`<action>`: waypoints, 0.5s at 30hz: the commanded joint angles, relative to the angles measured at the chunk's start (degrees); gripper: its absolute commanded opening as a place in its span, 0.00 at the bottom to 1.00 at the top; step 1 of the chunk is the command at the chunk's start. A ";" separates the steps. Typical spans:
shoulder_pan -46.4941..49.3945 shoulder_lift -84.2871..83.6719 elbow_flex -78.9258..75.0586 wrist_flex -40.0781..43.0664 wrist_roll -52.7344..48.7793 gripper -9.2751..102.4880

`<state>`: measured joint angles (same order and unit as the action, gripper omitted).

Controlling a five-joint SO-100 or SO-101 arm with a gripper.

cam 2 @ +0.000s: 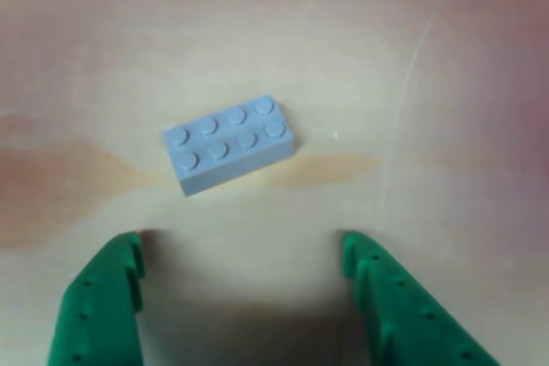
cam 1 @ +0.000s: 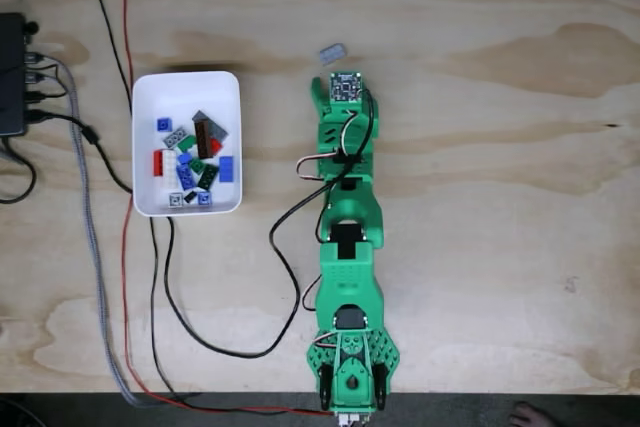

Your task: Put all lego bricks in the bin.

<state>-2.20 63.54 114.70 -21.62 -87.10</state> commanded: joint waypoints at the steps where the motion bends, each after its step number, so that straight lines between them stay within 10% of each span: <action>1: 1.14 -3.96 -8.17 -1.76 -2.02 0.32; 15: 0.00 -16.61 -25.58 1.05 -7.47 0.25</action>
<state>-1.76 48.60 94.48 -22.41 -92.81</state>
